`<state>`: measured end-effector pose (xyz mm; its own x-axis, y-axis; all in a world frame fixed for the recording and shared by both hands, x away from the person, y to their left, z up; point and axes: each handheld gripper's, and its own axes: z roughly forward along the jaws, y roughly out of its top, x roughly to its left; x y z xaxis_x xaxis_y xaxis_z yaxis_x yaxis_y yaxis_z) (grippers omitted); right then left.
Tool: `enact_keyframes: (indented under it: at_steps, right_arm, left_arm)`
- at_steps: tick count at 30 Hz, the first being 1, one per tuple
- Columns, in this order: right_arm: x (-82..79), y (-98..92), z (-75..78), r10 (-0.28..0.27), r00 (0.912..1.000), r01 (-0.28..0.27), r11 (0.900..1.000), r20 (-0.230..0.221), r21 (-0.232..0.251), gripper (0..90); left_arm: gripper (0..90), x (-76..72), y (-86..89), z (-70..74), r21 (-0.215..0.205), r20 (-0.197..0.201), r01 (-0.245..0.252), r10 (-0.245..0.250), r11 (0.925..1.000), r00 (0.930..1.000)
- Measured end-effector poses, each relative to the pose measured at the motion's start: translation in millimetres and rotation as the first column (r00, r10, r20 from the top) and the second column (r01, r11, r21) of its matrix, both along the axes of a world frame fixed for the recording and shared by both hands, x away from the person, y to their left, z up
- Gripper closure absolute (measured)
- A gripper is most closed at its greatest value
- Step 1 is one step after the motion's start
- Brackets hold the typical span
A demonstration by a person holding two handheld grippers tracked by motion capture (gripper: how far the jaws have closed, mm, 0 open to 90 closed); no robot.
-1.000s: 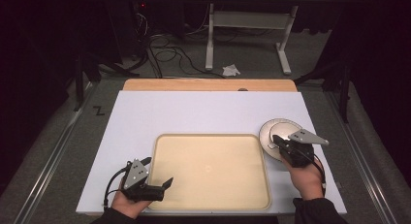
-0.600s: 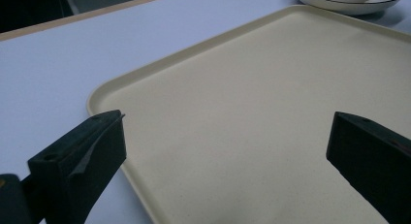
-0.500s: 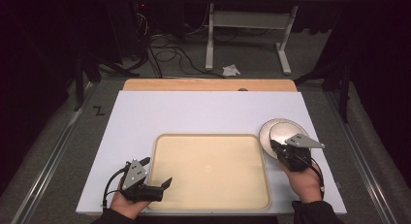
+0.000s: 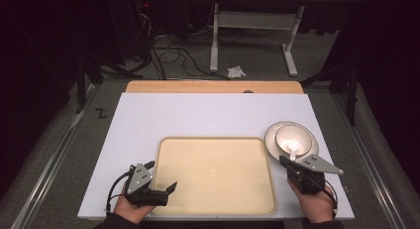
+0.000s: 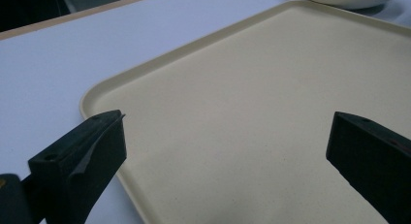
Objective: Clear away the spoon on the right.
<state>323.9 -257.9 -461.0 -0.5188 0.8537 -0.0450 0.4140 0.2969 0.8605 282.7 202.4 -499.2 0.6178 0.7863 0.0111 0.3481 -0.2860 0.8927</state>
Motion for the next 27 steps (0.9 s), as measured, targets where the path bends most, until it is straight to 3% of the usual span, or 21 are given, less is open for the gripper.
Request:
enact_keyframes:
  at_steps: [3, 8, 16, 21, 25, 27]
  right_arm:
    - [4.2, 0.3, -6.2, -0.025, 0.9995, 0.025, 0.999, -0.02, -0.034, 90.0]
    - [4.0, -10.1, -4.8, -0.07, 0.9974, 0.07, 0.998, -0.015, -0.011, 90.0]
    - [-1.7, -22.8, -4.8, -0.109, 0.994, 0.109, 0.994, -0.004, -0.019, 90.0]
    - [-3.9, -39.2, -3.7, -0.157, 0.9877, 0.157, 0.988, 0.002, -0.008, 90.0]
    - [-1.3, -45.7, -3.9, -0.17, 0.9854, 0.17, 0.985, -0.002, 0.003, 90.0]
    - [-3.3, -45.9, -2.8, -0.142, 0.9898, 0.142, 0.989, -0.007, 0.031, 90.0]
  left_arm:
    - [1.4, -0.7, 1.3, 0.6, -0.006, 0.003, -0.004, 0.004, 1.0, 1.0]
    - [1.4, -0.2, 2.2, 0.3, -0.008, 0.001, -0.004, 0.004, 1.0, 1.0]
    - [1.5, 1.2, 0.8, 1.2, -0.012, 0.003, 0.002, -0.002, 0.9999, 1.0]
    - [1.5, 5.5, -4.6, 0.6, -0.004, 0.0, 0.023, -0.023, 0.9997, 0.9997]
    - [1.4, 7.6, -7.6, -0.1, -0.001, -0.001, 0.029, -0.029, 0.9996, 0.9996]
    - [1.5, 8.3, -8.8, 0.0, -0.003, -0.001, 0.032, -0.032, 0.9995, 0.9995]
